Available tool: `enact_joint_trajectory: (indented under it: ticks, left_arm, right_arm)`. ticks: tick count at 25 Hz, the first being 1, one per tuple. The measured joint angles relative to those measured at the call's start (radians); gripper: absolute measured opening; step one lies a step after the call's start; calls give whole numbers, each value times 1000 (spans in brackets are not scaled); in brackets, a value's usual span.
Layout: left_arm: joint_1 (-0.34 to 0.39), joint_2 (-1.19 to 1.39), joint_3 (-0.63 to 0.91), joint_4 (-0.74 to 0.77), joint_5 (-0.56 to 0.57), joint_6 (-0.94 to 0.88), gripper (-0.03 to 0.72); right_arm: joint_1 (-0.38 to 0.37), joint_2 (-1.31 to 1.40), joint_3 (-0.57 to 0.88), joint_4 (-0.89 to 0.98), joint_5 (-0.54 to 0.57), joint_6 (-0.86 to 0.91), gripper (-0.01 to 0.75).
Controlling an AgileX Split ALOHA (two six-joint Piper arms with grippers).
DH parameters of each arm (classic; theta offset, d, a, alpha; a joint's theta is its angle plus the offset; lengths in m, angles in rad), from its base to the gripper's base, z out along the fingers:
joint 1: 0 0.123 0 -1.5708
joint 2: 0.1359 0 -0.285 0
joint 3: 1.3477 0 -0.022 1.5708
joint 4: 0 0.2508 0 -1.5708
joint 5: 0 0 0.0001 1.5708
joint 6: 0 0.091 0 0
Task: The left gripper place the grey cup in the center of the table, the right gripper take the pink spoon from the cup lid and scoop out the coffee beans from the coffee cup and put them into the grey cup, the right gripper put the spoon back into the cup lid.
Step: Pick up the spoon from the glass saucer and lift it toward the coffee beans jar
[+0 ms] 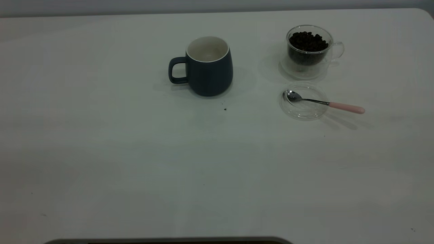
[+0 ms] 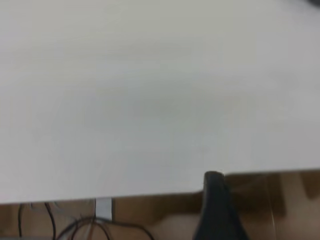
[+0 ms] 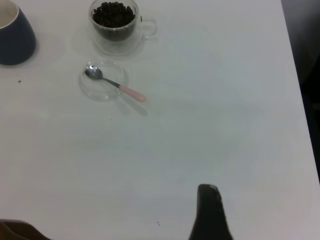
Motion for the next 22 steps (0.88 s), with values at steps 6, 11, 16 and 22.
enact_joint_trajectory:
  ticks: [6, 11, 16, 22]
  left_arm:
    - [10, -83, 0, 0, 7, 0, 565]
    - [10, -117, 0, 0, 10, 0, 565]
    - [10, -119, 0, 0, 12, -1, 565]
    - [10, -119, 0, -1, 12, -2, 565]
  right_arm:
    - [0, 0, 0, 0, 0, -1, 581]
    - [0, 0, 0, 0, 0, -1, 581]
    - [0, 0, 0, 0, 0, -1, 581]
    - [0, 0, 0, 0, 0, 0, 581]
